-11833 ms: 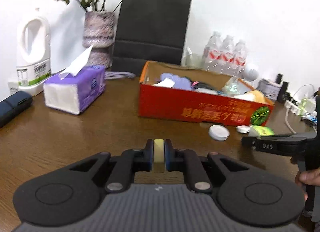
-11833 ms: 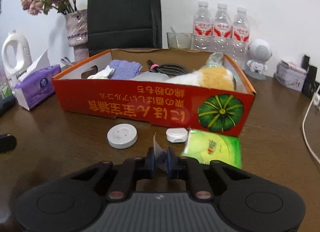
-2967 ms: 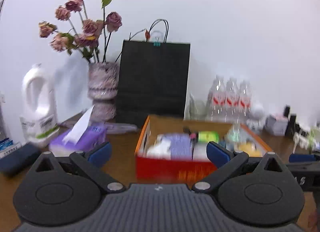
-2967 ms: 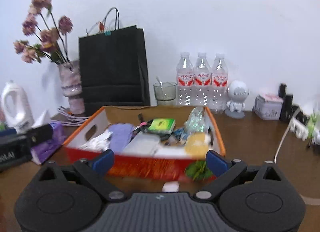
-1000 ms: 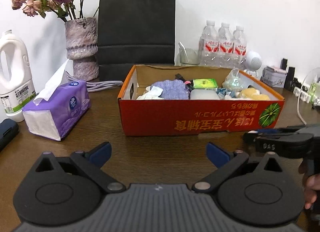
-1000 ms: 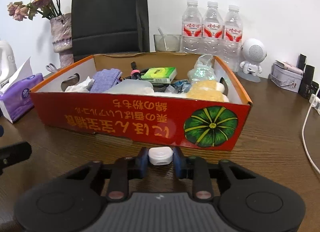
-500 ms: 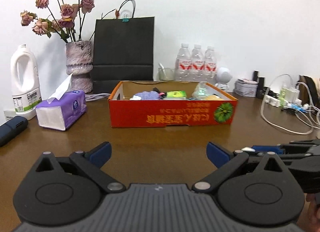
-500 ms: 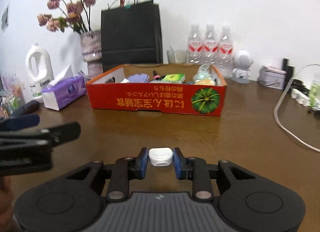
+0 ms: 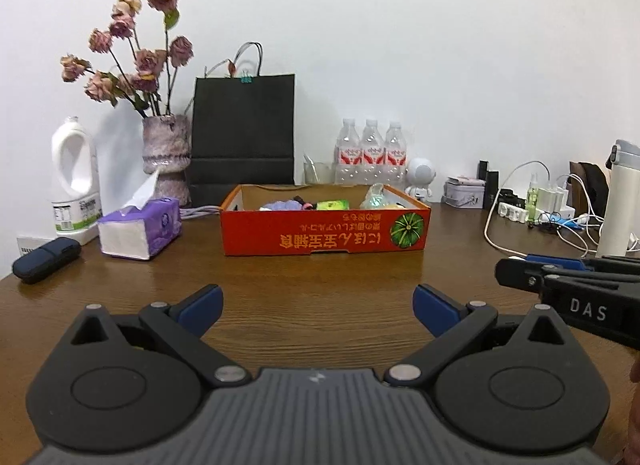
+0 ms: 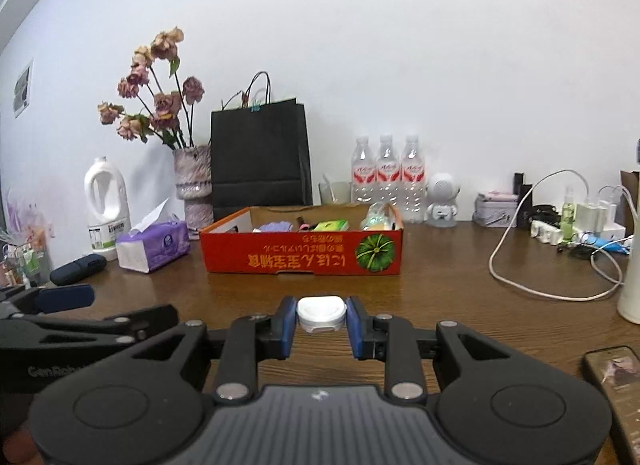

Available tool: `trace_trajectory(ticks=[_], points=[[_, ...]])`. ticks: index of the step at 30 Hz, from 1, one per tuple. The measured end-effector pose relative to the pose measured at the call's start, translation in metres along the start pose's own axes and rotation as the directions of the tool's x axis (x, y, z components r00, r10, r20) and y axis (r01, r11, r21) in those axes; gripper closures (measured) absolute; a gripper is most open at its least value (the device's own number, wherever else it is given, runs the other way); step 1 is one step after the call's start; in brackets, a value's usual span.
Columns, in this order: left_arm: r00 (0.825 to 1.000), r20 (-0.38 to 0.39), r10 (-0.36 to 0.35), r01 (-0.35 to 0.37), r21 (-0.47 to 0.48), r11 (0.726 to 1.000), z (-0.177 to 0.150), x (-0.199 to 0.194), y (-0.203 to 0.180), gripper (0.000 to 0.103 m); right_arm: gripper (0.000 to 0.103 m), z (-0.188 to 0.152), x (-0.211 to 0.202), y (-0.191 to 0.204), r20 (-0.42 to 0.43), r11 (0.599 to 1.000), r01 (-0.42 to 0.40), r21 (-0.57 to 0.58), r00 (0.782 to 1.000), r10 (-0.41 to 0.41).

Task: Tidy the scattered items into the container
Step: 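Carry the white case with the right tool over the box and lower it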

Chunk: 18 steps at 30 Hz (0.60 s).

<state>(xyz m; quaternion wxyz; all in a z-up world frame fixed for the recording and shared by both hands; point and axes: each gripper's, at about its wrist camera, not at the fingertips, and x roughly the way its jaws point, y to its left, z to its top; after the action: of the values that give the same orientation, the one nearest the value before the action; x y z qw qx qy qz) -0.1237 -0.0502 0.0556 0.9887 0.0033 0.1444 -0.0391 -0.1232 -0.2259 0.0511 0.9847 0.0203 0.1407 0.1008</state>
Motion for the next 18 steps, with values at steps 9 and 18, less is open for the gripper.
trace_trajectory(ticks=[9,18], points=[[1.0,0.015,0.018,-0.017,-0.017,1.0,0.006,0.008,0.009,0.0,0.077,0.008,0.006,0.008,0.024,1.0,-0.003,-0.024,1.0,0.004],[0.999,0.02,0.028,-0.027,-0.038,0.999,0.042,0.081,0.019,0.0,0.077,0.045,0.079,0.001,-0.014,1.0,0.012,-0.002,1.0,-0.012]])
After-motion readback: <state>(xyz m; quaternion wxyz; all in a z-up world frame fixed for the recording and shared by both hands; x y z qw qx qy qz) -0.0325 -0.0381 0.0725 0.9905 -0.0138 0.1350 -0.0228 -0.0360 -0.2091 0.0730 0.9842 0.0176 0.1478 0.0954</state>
